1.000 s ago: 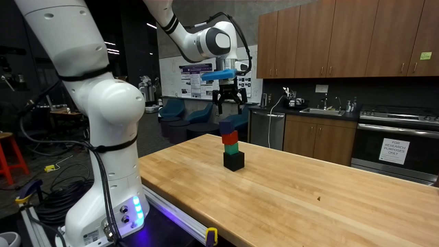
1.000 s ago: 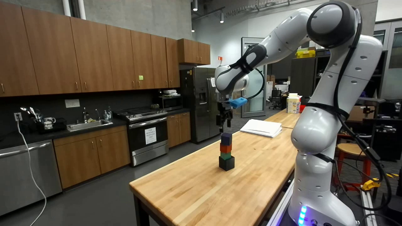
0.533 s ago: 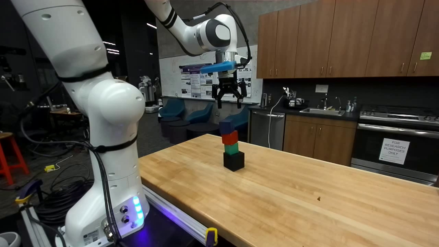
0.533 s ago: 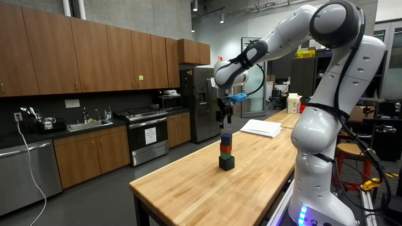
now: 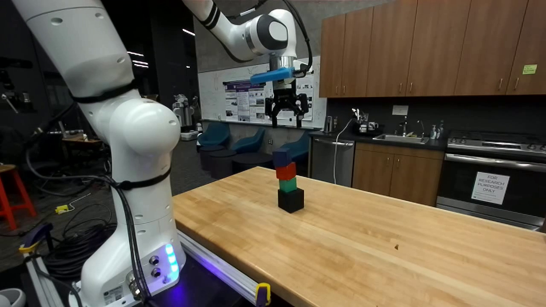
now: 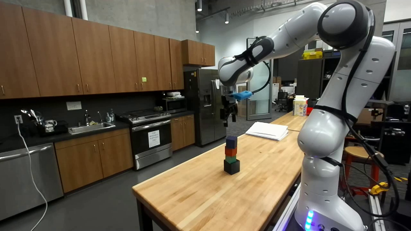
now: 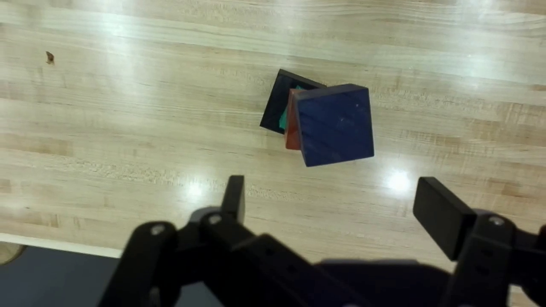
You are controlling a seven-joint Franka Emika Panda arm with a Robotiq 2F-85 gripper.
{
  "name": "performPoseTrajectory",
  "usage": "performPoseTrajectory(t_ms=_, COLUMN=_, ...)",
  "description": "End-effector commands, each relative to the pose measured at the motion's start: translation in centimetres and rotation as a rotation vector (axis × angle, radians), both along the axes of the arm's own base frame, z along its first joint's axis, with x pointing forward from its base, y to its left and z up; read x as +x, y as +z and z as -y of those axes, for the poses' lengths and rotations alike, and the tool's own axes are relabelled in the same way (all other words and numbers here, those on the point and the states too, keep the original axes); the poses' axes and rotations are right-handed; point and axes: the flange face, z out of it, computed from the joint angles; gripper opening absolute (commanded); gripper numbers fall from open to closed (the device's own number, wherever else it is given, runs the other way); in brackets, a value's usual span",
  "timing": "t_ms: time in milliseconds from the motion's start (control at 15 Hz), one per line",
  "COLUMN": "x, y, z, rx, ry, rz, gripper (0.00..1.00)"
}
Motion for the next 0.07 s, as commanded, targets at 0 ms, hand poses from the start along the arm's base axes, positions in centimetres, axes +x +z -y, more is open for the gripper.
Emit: performPoseTrajectory(t_ms=0, x=0.06, y=0.21, z=0.01, rx=0.0, ry=-0.001, rz=0.001, gripper=1.0)
